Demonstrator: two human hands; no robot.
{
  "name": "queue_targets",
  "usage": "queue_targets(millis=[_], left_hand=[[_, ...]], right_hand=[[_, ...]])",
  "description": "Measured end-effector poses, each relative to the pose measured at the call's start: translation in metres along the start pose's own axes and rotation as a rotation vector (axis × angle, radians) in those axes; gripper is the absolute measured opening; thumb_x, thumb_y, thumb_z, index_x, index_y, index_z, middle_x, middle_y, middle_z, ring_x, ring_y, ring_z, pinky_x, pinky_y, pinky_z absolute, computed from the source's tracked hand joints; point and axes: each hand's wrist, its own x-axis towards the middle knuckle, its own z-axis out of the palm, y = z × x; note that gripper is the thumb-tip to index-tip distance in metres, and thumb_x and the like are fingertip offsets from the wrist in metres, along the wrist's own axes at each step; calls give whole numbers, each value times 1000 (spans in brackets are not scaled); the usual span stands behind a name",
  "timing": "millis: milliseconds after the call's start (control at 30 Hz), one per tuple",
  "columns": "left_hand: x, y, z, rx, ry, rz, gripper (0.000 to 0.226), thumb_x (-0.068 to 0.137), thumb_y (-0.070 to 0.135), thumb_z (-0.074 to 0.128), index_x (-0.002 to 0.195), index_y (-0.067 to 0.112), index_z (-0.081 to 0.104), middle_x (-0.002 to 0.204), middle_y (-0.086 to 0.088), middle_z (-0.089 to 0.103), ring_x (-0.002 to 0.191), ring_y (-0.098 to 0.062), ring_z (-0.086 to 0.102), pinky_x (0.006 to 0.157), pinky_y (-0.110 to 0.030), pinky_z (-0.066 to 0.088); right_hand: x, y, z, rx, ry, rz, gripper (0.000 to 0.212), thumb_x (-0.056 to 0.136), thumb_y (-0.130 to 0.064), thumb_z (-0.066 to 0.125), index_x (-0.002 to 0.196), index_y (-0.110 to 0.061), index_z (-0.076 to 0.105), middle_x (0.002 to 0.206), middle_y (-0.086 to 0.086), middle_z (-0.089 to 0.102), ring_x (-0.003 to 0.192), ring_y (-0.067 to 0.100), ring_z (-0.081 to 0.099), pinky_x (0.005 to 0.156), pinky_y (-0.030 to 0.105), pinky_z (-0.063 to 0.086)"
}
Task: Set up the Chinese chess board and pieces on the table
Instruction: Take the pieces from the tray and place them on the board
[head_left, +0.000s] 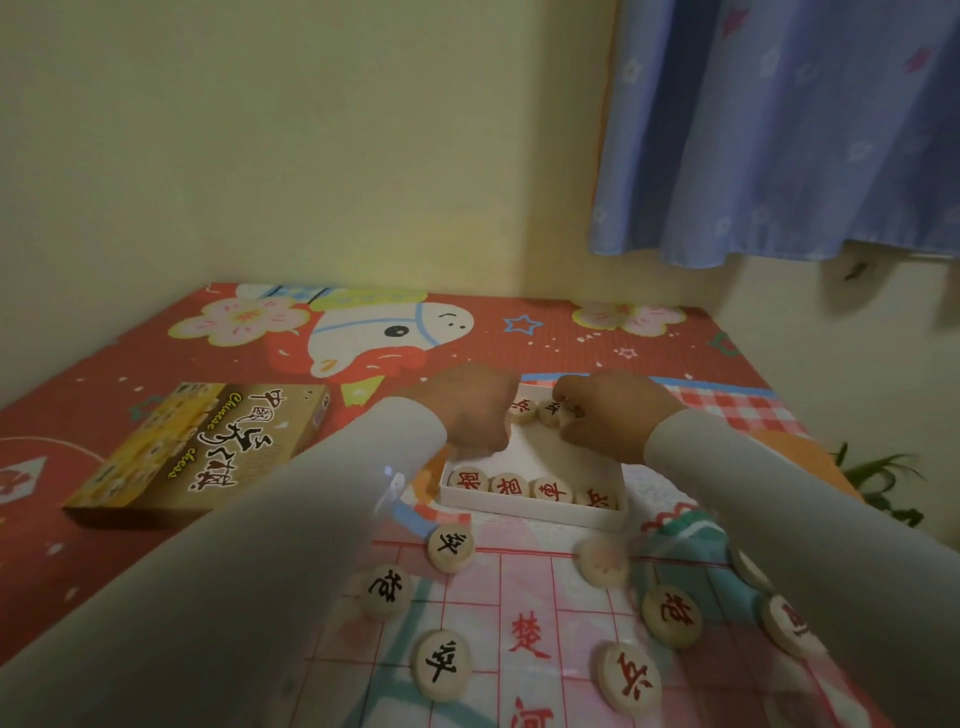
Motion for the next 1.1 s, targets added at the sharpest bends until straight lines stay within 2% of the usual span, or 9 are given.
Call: queue_targets(millis=[100,233,300,433,567,633,733,867,1100], left_hand=[[-15,-1,-16,2,-173,14,47,76,30,72,115,29,47,104,1,62,89,-22,62,71,-34,52],[-25,8,-18,121,-307,-3,39,76,29,75,111,28,59,87,7,64,62,-12,60,57,-23,47],[-25,11,-15,135,-313,-20,36,76,32,76,108,26,63,83,8,62,61,-10,57,53,-21,44],[-23,11,-13,146,-351,-42,39,73,40,77,107,25,64,94,4,69,67,-15,62,59,-22,49],[-15,13,-7,215,-290,-34,27,76,26,71,102,19,67,95,-2,71,70,-17,65,59,-25,51],[-12,15,-1,205,-176,-39,25,78,12,61,103,14,66,99,-6,70,74,-20,64,57,-26,49],[-10,15,7,191,-83,-37,26,87,11,54,112,14,60,106,-5,64,80,-20,55,55,-23,38],[-8,17,7,293,-146,-19,27,86,12,58,113,14,61,107,-6,64,93,-22,60,53,-22,37],[-12,18,6,411,-196,-33,31,76,2,62,105,14,65,100,-5,66,87,-21,64,46,-22,35]], right_hand=[[-19,-6,-10,131,-22,-135,40,88,-38,62,127,-30,54,114,-5,62,92,15,53,78,27,42],[-31,-20,-9,127,-188,-206,40,84,-44,65,122,-35,58,119,-7,60,94,12,52,87,29,48],[-30,-22,-8,121,-212,-196,39,84,-43,65,122,-35,59,120,-5,59,95,13,53,88,31,50],[-29,-24,-11,70,-259,-189,37,85,-39,63,122,-35,59,115,-5,59,91,14,53,85,31,52],[-24,-25,-7,25,-198,-169,29,91,-31,51,119,-28,60,106,-2,62,89,19,58,76,27,49],[-20,-22,-3,22,-139,-132,30,94,-28,44,120,-26,58,104,-1,62,89,19,56,76,28,48],[-19,-18,3,38,-92,-117,30,94,-28,42,119,-25,60,107,1,65,93,20,57,82,33,51],[-19,-13,7,62,-91,-154,29,93,-27,45,118,-26,60,106,-1,65,86,16,53,77,31,49],[-17,-12,9,53,-126,-170,33,92,-24,52,124,-30,55,108,-1,60,87,16,51,76,27,45]])
